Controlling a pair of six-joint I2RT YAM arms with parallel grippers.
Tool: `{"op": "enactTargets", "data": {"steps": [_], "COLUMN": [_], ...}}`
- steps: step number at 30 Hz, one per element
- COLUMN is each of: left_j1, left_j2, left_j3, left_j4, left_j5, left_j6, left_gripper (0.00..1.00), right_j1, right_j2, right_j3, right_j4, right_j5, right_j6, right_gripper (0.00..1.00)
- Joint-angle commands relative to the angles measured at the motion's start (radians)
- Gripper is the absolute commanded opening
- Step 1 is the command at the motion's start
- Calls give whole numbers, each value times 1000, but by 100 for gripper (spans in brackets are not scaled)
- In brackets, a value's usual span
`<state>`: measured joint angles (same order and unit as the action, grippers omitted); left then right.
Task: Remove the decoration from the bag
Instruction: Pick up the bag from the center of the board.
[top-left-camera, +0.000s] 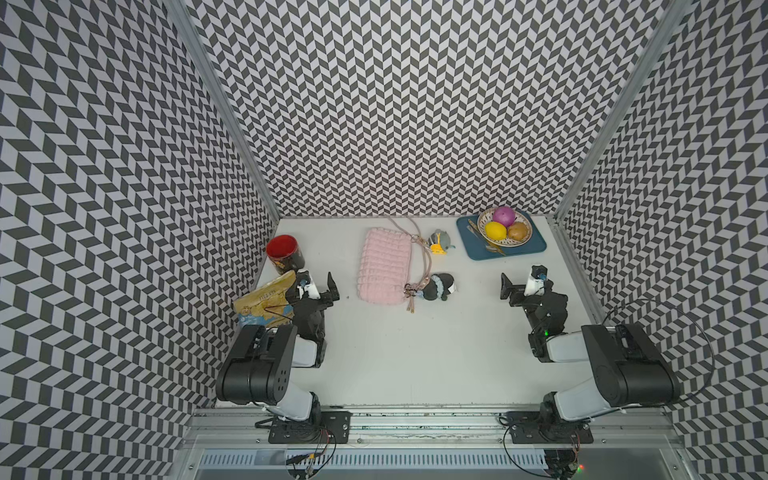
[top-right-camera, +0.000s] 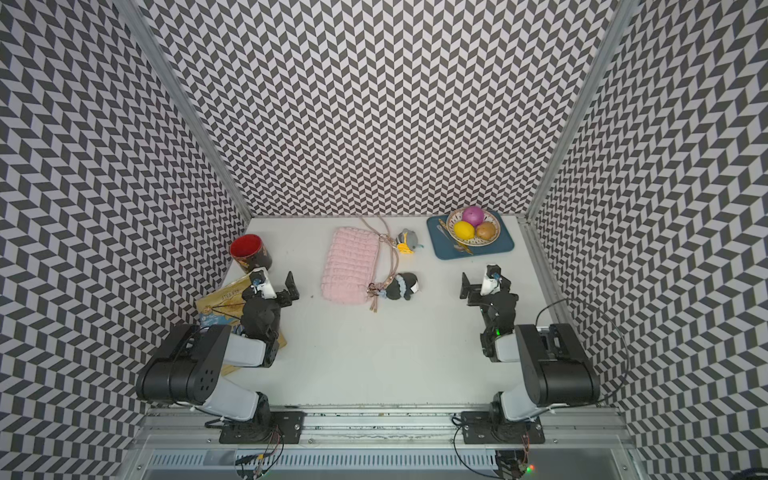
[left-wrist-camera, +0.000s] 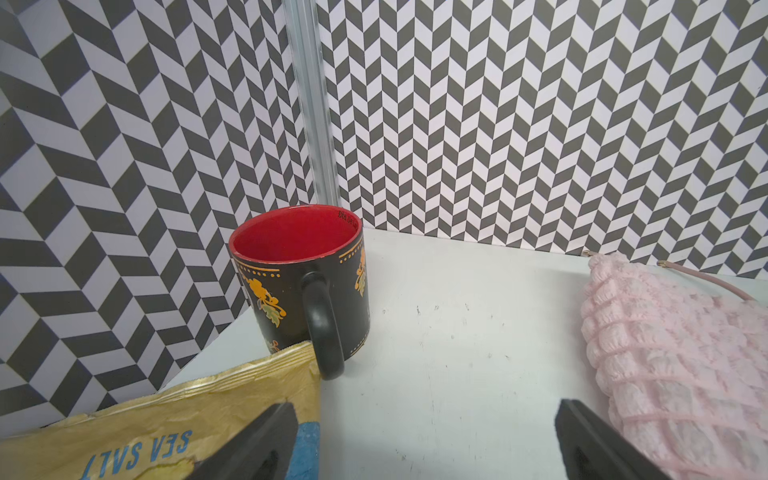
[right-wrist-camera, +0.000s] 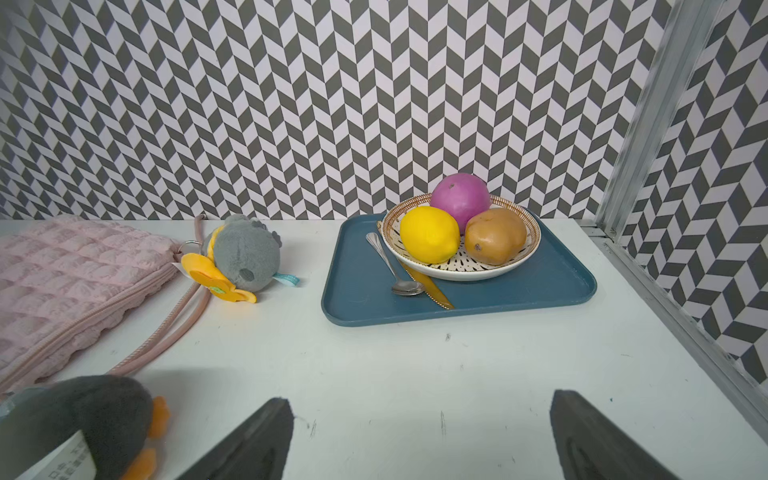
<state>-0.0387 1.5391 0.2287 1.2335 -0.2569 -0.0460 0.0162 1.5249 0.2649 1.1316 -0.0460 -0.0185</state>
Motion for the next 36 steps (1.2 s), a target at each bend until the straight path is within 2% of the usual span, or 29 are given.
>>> {"op": "enactTargets", "data": {"steps": [1,12,14,17,19,23,29,32,36], "left_j1": [-1,13,8,-20,-35,-52,-199,-288,-387], "left_j2": [8,1,-43,-145,-211,-317,-393,-400,-373], "left_j3": [18,15,15,76,121,206,336,380,414], "left_j4": [22,25,8,-196,-322,-536,-837,-938,-999], "left_j5": [5,33,22,-27,-65,-18,27,123,159], "left_j6": [-2,-6,-3,3,-19,-197,-300,-337,-318], "left_gripper": [100,100,100,100,100,100,100,100,100], "right_j1": [-4,-4,-4,-4,-5,-3,18,53,125], "right_j2": [9,1,-40,-161,-239,-367,-477,-496,-497], "right_j3": [18,12,13,97,110,153,215,245,250], "right_j4": [60,75,68,-201,-245,-347,-498,-618,-701], "right_j5": [-6,-2,-16,-54,-71,-181,-339,-413,-415], "right_j6": [-5,2,1,-21,18,125,268,265,253], "right_gripper": [100,100,100,100,100,100,100,100,100]}}
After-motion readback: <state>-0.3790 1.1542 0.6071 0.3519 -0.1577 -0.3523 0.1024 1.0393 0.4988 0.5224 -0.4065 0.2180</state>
